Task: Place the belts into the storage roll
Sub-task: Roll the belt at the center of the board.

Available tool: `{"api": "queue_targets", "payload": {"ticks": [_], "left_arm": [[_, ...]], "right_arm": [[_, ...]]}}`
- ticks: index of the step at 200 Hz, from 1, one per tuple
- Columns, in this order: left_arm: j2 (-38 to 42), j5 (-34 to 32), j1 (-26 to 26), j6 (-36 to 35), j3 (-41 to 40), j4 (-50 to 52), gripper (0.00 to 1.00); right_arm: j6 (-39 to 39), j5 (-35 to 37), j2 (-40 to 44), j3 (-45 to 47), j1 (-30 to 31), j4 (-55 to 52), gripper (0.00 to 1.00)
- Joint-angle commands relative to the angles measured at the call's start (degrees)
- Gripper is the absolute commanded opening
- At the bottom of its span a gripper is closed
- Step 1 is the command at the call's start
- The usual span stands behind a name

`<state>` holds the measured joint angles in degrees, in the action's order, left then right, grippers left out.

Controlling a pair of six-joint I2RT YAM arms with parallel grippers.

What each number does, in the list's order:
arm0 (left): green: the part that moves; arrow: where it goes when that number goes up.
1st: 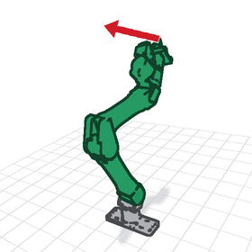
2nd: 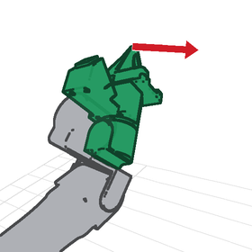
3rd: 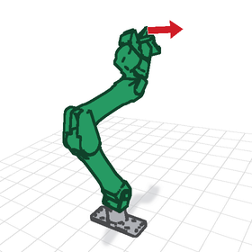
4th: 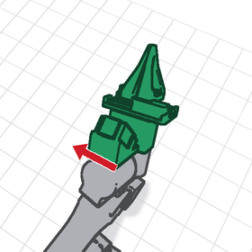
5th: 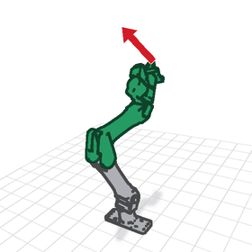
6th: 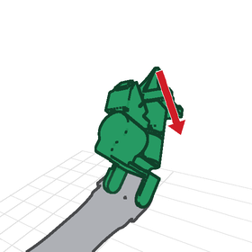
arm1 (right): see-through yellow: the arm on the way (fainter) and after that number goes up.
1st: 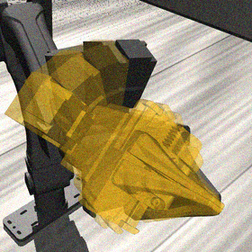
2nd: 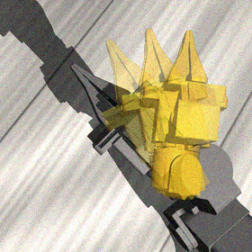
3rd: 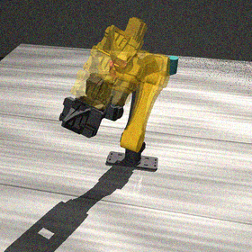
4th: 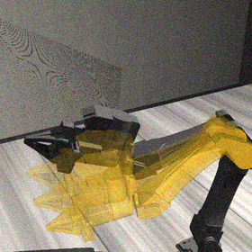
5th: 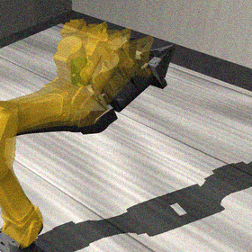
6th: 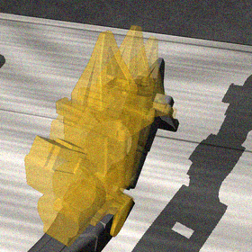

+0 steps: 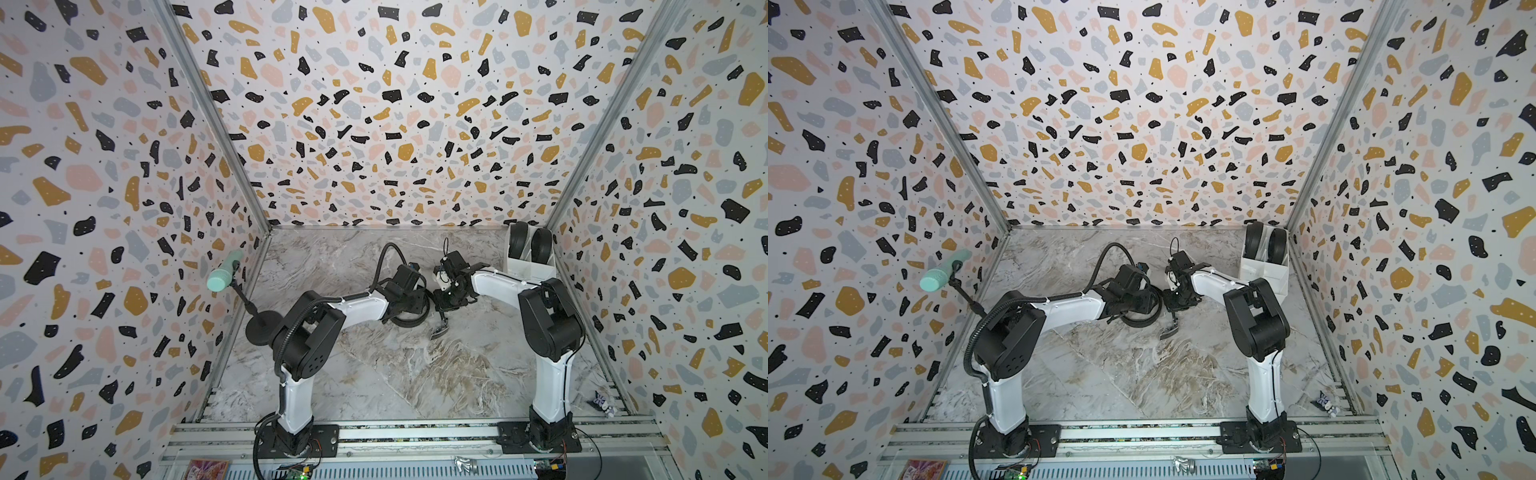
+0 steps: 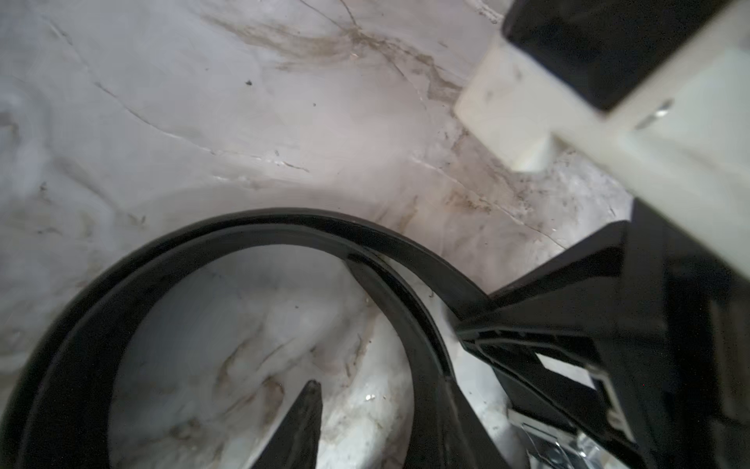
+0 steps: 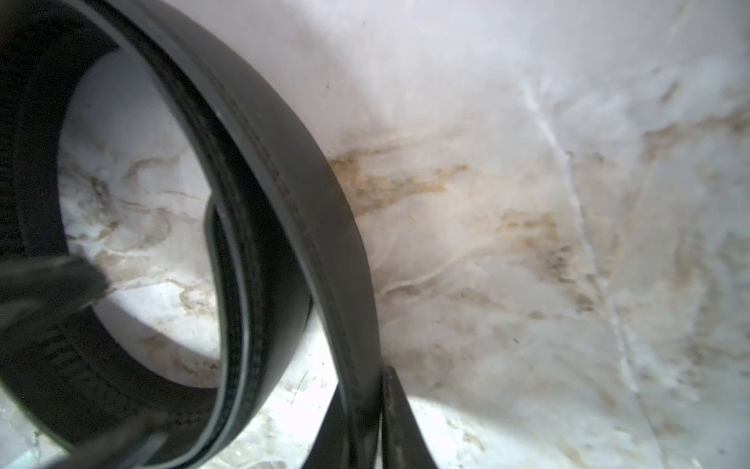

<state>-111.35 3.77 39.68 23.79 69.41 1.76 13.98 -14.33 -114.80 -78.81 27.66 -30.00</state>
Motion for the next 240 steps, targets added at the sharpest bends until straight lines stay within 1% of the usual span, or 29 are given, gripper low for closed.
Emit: {"api": "queue_targets", "payload": {"ticks": [1,53,79,105,131,199,240], "left_arm": [[-1.1,0.8,0.1,2.6,1.3,-2.6,0.41],[-2.0,1.3,0.1,3.2,1.0,-2.3,0.4],[-1.4,1.7,0.1,4.3,0.0,-3.7,0.4],[0.2,1.7,0.1,5.3,-1.1,-5.1,0.42],[0.4,2.2,0.1,5.5,-0.5,-4.6,0.45],[-2.1,2.8,0.6,6.0,-0.6,-4.0,0.46],[-3.0,1.2,0.7,6.4,-1.3,-2.9,0.4]], "right_arm": [[-0.2,-0.4,0.7,0.3,-0.2,-0.5,0.14],[-0.2,-0.6,0.6,0.6,-0.3,-0.3,0.14],[-0.2,-0.6,0.7,0.8,-0.3,-0.2,0.14],[-0.2,-0.6,0.8,1.0,-0.4,-0.1,0.14],[-0.3,-0.7,0.8,1.1,-0.4,-0.1,0.14],[-0.3,-0.7,0.8,1.2,-0.4,-0.1,0.14],[-0.3,-0.7,0.9,1.4,-0.4,-0.1,0.14]]}}
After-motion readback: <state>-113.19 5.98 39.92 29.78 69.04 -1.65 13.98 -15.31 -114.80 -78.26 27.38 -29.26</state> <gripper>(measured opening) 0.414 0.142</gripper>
